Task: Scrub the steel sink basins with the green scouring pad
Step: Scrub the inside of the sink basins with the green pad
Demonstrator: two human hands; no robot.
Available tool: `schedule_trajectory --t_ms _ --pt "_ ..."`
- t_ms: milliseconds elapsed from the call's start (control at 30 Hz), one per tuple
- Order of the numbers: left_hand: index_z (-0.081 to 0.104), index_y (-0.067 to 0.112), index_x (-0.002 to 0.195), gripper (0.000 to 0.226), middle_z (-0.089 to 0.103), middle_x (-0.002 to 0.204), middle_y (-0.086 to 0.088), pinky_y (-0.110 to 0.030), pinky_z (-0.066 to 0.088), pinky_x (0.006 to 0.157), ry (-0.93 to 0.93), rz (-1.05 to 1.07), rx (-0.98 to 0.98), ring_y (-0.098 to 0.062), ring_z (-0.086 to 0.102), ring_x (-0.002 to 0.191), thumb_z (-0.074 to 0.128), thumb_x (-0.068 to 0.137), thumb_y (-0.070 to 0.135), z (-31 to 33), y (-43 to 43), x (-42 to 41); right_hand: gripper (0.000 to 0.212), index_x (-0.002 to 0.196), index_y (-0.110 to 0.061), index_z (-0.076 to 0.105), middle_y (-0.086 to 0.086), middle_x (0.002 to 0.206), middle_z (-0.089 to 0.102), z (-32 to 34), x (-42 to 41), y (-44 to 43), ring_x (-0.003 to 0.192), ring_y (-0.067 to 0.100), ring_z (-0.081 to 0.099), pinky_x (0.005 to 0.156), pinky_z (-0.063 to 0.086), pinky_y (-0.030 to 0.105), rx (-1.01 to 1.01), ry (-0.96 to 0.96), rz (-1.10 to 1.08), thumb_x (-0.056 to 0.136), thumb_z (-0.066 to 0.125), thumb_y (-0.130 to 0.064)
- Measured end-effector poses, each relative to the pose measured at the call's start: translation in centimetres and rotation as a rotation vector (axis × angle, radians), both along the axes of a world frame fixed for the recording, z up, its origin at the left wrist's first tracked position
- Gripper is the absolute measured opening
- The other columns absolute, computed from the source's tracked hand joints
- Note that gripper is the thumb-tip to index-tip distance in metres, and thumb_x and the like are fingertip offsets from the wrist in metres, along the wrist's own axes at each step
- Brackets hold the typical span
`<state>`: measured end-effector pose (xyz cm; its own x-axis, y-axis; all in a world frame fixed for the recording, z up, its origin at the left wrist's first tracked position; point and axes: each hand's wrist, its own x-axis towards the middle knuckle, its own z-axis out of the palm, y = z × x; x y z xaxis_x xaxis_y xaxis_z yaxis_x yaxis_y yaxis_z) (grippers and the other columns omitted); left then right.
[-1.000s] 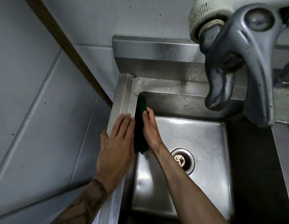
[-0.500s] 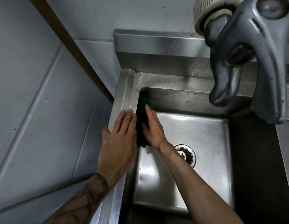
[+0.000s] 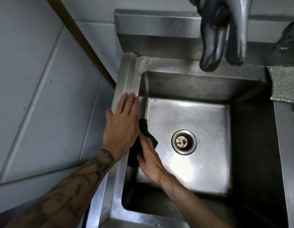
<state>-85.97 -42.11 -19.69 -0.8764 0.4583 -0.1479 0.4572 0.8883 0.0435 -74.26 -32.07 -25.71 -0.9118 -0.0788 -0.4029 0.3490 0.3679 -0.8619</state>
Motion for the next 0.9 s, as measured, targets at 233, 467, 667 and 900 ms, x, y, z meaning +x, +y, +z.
schedule_trajectory --t_ms 233,467,667,900 --pt "0.028 0.009 0.165 0.061 0.026 0.174 -0.011 -0.072 0.039 0.111 0.013 0.010 0.006 -0.029 0.019 0.163 0.036 0.108 0.031 0.4 0.3 0.2 0.093 0.165 -0.029 0.010 0.003 0.168 0.022 1.2 -2.1 0.2 0.155 0.018 0.021 0.128 0.019 0.029 -0.003 -0.020 -0.060 0.089 0.048 0.008" --pt "0.030 0.009 0.163 0.064 0.030 0.172 -0.012 -0.073 0.039 0.109 0.031 0.007 0.048 -0.031 0.024 0.162 0.016 0.107 0.034 0.2 0.1 0.3 0.085 0.164 -0.030 0.000 -0.006 0.166 0.016 0.5 6.1 -0.4 0.148 -0.001 0.014 0.109 0.002 -0.004 -0.081 -0.202 0.222 0.101 0.054 -0.007" --pt "0.029 0.011 0.164 0.062 0.029 0.173 -0.010 -0.070 0.041 0.110 0.032 0.003 0.020 -0.029 0.023 0.162 0.015 0.108 0.034 -0.2 0.1 -0.1 0.079 0.162 -0.043 0.011 -0.023 0.161 0.020 1.3 7.4 0.8 0.149 -0.007 0.018 0.118 0.013 0.007 -0.206 -0.335 0.252 0.103 0.057 -0.018" --pt "0.032 0.010 0.162 0.060 0.033 0.171 -0.012 -0.072 0.041 0.109 0.026 -0.008 0.030 -0.031 0.028 0.160 0.018 0.109 0.036 -0.4 -0.1 -0.2 0.078 0.164 -0.032 0.014 -0.024 0.160 0.016 1.6 6.7 0.7 0.150 -0.001 0.018 0.125 0.015 0.024 -0.287 -0.480 0.141 0.101 0.057 -0.049"
